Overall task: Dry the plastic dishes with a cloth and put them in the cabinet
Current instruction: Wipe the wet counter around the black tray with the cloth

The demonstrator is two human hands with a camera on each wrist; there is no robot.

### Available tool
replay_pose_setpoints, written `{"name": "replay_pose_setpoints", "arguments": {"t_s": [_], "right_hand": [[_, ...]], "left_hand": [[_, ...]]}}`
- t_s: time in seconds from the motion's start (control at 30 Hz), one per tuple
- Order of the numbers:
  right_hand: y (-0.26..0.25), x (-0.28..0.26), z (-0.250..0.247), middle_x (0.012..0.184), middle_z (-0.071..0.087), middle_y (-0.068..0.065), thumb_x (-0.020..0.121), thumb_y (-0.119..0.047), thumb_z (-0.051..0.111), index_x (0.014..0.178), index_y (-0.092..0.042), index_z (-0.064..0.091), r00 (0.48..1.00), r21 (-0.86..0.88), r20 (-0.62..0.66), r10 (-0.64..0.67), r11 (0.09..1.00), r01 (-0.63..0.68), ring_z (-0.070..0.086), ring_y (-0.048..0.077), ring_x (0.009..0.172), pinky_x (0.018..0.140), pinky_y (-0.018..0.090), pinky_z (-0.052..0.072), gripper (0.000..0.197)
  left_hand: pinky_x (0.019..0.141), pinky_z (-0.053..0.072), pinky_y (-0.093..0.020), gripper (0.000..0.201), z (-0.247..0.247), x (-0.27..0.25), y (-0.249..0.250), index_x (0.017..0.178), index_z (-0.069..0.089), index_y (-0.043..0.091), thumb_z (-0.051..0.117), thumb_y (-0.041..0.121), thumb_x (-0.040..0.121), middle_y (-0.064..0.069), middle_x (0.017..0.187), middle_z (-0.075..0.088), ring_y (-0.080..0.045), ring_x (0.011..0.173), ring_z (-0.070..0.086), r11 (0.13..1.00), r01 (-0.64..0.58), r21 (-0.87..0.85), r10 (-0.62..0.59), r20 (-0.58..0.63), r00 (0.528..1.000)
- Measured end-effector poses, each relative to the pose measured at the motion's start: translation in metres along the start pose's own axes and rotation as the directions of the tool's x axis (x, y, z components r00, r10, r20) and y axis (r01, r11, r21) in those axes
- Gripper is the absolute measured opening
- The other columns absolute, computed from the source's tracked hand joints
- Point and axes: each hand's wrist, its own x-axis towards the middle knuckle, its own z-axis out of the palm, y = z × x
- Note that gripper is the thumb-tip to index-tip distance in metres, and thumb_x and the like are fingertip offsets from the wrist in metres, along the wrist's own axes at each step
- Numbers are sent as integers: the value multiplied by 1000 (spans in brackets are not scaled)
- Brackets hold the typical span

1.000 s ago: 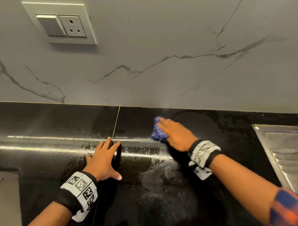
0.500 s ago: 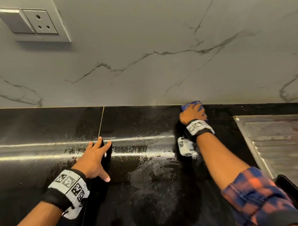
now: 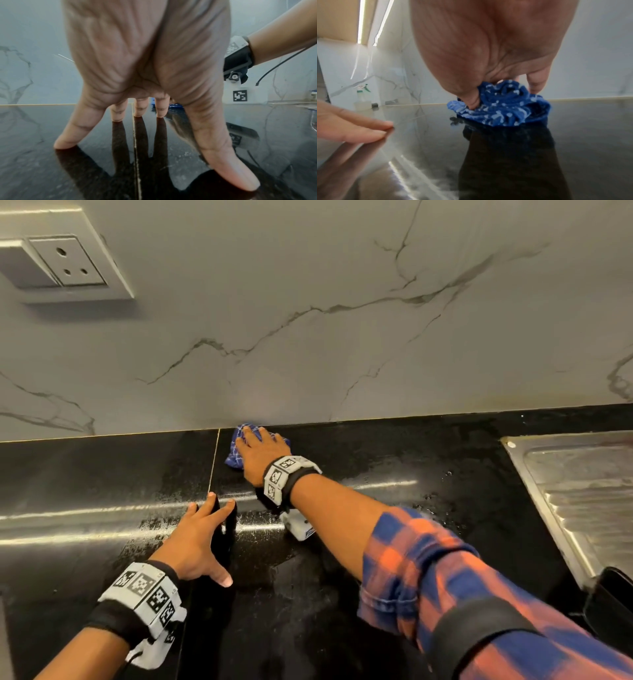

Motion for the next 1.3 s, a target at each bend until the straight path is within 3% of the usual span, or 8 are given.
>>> {"name": "replay_pose_setpoints", "arguments": {"t_s": [0.17, 0.3, 0.53, 0.8, 0.9, 1.03, 1.23, 1.3], "right_hand": [[58, -19, -11, 167, -1, -5, 100, -34, 48, 159, -28, 14, 999, 4, 3, 42, 999, -42, 7, 27, 153, 121, 53, 17, 68], [133, -78, -11, 167, -1, -7, 99, -34, 49, 159, -33, 12, 972, 51, -36, 231, 972, -229, 5, 27, 153, 121, 55, 17, 70], [309, -195, 9, 164, 16, 6, 84, -47, 40, 152, -30, 30, 722, 158, -103, 684, 728, -667, 37, 42, 139, 114, 53, 33, 71], [260, -228, 38, 159, 20, 16, 91, -35, 56, 154, -15, 23, 449, 218, -109, 887, 462, -860, 25, 43, 140, 110, 53, 36, 75], [229, -214, 37, 152, 26, 22, 90, -38, 58, 152, -5, 24, 405, 205, -106, 908, 419, -885, 33, 43, 132, 101, 54, 44, 78], [168, -171, 26, 141, 36, 24, 93, -37, 49, 146, 3, 30, 511, 103, -120, 851, 522, -847, 42, 41, 121, 88, 53, 50, 69], [-6, -98, 17, 134, 38, 27, 97, -33, 48, 138, 5, 40, 876, -52, -113, 470, 877, -477, 46, 43, 117, 86, 52, 53, 57], [-54, -84, 21, 137, 35, 26, 99, -33, 44, 140, 0, 44, 952, -125, -31, 306, 943, -307, 43, 48, 118, 87, 58, 52, 52]], "left_hand": [[122, 13, -50, 145, 2, -1, -4, 157, 7, 37, 97, 46, 44, 0, 165, -10, -32, 151, -9, 999, -28, -28, 27, -13, 1000], [122, 12, -51, 145, 3, 0, -5, 157, 7, 38, 97, 46, 43, 2, 165, -10, -30, 151, -9, 998, -30, -47, 30, -20, 999], [121, 15, -52, 147, 4, 3, -4, 157, 7, 38, 98, 44, 41, 2, 165, -10, -32, 151, -9, 999, -23, -36, 22, -20, 1000], [121, 15, -52, 147, 5, 5, -6, 157, 10, 35, 99, 44, 41, -2, 165, -6, -38, 150, -7, 999, -32, -13, 31, -37, 999], [121, 15, -50, 146, 5, 5, -4, 157, 8, 33, 98, 44, 43, -2, 165, -7, -39, 150, -6, 1000, -29, 4, 29, -34, 999], [122, 16, -50, 147, 5, 6, -4, 158, 9, 32, 98, 46, 42, -2, 165, -7, -39, 150, -5, 999, -31, 18, 32, -33, 999], [121, 17, -50, 148, 5, 5, -5, 158, 8, 31, 97, 48, 41, -2, 165, -6, -37, 151, -3, 999, -29, 23, 30, -44, 999], [121, 17, -51, 150, 6, 5, -7, 158, 9, 29, 97, 49, 39, -3, 166, -5, -38, 151, -2, 1000, -28, 14, 29, -59, 998]]}}
